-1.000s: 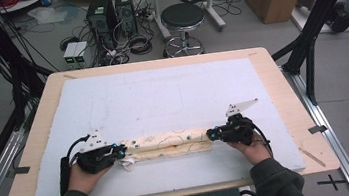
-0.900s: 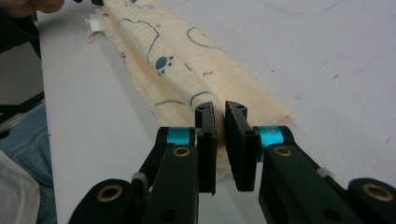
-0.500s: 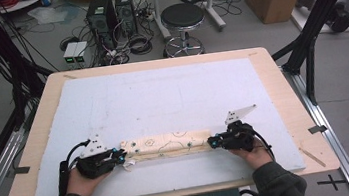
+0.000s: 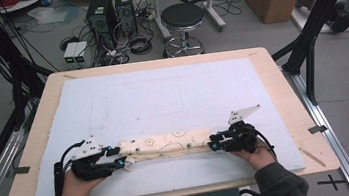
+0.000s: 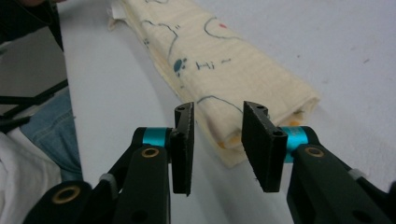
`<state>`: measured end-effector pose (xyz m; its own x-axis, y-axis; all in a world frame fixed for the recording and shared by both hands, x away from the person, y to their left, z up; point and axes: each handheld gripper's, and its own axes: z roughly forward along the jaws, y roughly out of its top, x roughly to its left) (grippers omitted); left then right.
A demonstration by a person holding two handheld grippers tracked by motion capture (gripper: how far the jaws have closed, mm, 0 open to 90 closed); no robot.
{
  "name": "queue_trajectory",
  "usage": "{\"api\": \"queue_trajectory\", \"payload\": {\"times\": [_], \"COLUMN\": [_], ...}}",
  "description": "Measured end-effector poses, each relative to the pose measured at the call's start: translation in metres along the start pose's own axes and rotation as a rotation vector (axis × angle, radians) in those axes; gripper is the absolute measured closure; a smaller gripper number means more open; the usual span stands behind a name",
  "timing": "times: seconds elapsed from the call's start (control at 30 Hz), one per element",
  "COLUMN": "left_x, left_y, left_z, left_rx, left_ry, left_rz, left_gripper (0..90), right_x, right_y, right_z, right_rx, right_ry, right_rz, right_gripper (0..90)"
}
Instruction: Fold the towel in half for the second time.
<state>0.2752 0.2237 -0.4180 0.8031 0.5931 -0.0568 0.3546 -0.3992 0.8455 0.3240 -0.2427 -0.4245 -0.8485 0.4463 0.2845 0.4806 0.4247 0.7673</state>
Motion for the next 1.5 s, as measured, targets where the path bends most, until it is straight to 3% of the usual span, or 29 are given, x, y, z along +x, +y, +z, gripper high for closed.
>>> {"api": "queue_trajectory", "payload": {"times": [0.27, 0.37, 0.5, 0.63, 0.8, 0.9, 1.1, 1.33, 1.5], "left_x": [0.0, 0.002, 0.004, 0.004, 0.002, 0.0, -0.001, 0.008, 0.007], "left_y": [0.013, 0.022, 0.033, 0.037, 0.032, 0.03, 0.025, 0.01, 0.008], "left_z": [-0.005, 0.0, 0.013, 0.03, 0.046, 0.049, 0.052, 0.046, 0.045], "left_rx": [-0.045, -0.048, -0.033, 0.004, 0.073, 0.118, 0.166, 0.151, 0.15], "left_ry": [0.004, 0.006, 0.008, 0.0, -0.02, -0.008, 0.013, 0.015, 0.028], "left_rz": [-0.004, -0.004, 0.001, 0.018, 0.035, 0.068, 0.09, 0.034, 0.047], "left_gripper": [47.3, 54.8, 72.0, 76.4, 76.1, 74.9, 72.0, 64.2, 58.4], "right_x": [0.003, 0.003, 0.004, 0.002, 0.0, 0.0, 0.002, 0.002, 0.002], "right_y": [0.016, 0.025, 0.035, 0.04, 0.039, 0.037, 0.029, 0.018, 0.014], "right_z": [-0.007, -0.002, 0.009, 0.022, 0.039, 0.047, 0.048, 0.041, 0.037], "right_rx": [-0.036, -0.039, -0.031, -0.018, 0.022, 0.079, 0.114, 0.127, 0.13], "right_ry": [-0.01, -0.017, -0.013, 0.002, 0.009, -0.008, -0.043, -0.078, -0.106], "right_rz": [-0.02, -0.035, -0.06, -0.063, -0.07, -0.09, -0.117, -0.146, -0.172], "right_gripper": [59.9, 62.7, 67.3, 66.7, 65.0, 64.2, 63.8, 59.5, 55.3]}}
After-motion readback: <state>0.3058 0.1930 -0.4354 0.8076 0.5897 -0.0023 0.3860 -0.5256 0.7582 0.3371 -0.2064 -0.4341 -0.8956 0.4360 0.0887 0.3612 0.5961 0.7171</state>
